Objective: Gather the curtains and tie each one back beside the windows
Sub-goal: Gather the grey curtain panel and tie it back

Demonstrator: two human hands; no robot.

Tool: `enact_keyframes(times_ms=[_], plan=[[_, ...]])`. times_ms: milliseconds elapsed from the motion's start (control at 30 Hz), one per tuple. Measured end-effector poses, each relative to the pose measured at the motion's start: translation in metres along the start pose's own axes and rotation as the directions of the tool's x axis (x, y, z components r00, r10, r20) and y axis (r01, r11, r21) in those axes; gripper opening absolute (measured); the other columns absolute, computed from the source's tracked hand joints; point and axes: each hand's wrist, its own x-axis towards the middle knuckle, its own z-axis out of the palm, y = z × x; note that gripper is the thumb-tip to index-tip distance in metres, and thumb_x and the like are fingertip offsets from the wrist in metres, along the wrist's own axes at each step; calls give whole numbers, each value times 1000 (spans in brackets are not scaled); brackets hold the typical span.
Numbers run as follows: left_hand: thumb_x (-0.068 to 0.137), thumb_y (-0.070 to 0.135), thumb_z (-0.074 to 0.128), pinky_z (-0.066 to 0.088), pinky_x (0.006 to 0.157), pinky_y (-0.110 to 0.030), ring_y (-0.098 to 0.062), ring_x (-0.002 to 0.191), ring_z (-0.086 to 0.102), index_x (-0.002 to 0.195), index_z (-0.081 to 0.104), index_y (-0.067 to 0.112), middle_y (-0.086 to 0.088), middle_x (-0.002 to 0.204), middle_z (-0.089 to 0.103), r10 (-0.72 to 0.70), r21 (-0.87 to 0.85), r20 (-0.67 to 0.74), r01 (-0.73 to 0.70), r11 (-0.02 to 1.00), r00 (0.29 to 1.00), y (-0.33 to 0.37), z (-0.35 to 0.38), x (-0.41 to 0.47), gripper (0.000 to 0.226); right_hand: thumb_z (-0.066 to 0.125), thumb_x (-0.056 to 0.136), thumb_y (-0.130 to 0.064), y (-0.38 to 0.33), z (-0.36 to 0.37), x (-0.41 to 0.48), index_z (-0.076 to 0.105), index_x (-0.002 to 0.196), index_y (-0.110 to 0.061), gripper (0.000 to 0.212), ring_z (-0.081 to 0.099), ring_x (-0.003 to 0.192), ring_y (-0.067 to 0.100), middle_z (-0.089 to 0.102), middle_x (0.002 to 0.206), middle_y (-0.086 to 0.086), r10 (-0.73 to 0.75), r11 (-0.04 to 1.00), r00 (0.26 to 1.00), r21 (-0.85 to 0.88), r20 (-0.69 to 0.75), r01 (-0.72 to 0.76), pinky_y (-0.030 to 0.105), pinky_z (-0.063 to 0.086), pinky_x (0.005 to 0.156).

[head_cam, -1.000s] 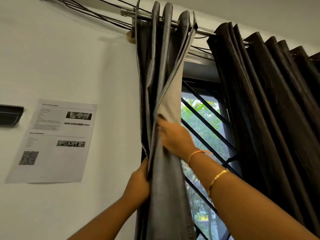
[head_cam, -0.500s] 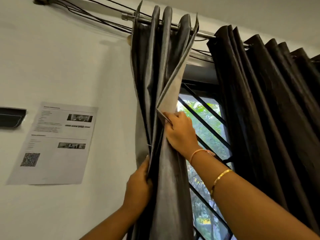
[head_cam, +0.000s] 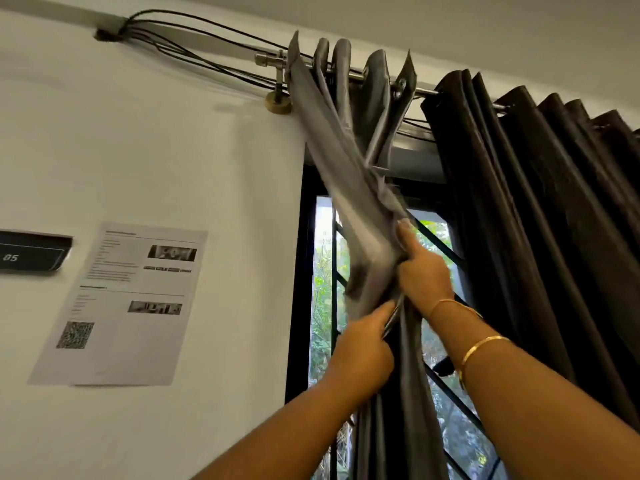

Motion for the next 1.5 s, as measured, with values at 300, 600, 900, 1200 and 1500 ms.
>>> enact_keyframes(times_ms=[300, 600, 900, 1200, 1500], plan=[[79, -1, 42, 48, 92, -44, -37, 112, 52, 142, 27, 39, -12, 133, 51, 46, 26, 109, -49, 998, 993, 31, 25, 35, 75, 45, 80, -3, 31, -37, 27, 66, 112, -17, 41, 58, 104, 39, 66, 109, 16, 276, 926, 924, 331, -265, -182, 40, 48, 90], [81, 1, 43, 44, 85, -41, -41, 111, 50, 142, 27, 33, -16, 131, 50, 70, -29, 113, -67, 997, 991, 71, 58, 50, 71, 44, 81, -1, 55, -83, 45, 65, 110, -7, 36, 55, 108, 41, 64, 112, 22, 249, 956, 916, 229, -314, -182, 38, 43, 88], [87, 8, 43, 49, 80, -39, -36, 102, 58, 147, 15, 29, -16, 122, 57, 16, 24, 125, -20, 1000, 992, -6, 67, -10, 70, 57, 88, -12, 58, -5, -14, 50, 127, -1, 41, 54, 114, 42, 58, 123, 25, 128, 983, 991, 139, -47, -120, 41, 44, 91], [93, 7, 43, 50, 67, -32, -20, 73, 61, 148, -3, 25, -11, 95, 63, -91, 57, -3, 91, 994, 996, -65, 45, -52, 75, 51, 87, -56, 45, 51, -111, 38, 128, -22, 55, 63, 85, 31, 65, 99, 12, 3, 945, 995, 324, 104, -37, 49, 53, 73], [93, 4, 40, 37, 48, -25, -15, 56, 44, 96, 44, 6, -7, 68, 46, -245, 141, -19, 245, 959, 969, -77, 37, -54, 5, 38, 96, -26, 118, 34, -124, 44, 91, -10, 18, 53, 83, 40, 55, 84, 17, 400, 906, 911, 198, -103, -375, 40, 34, 65]])
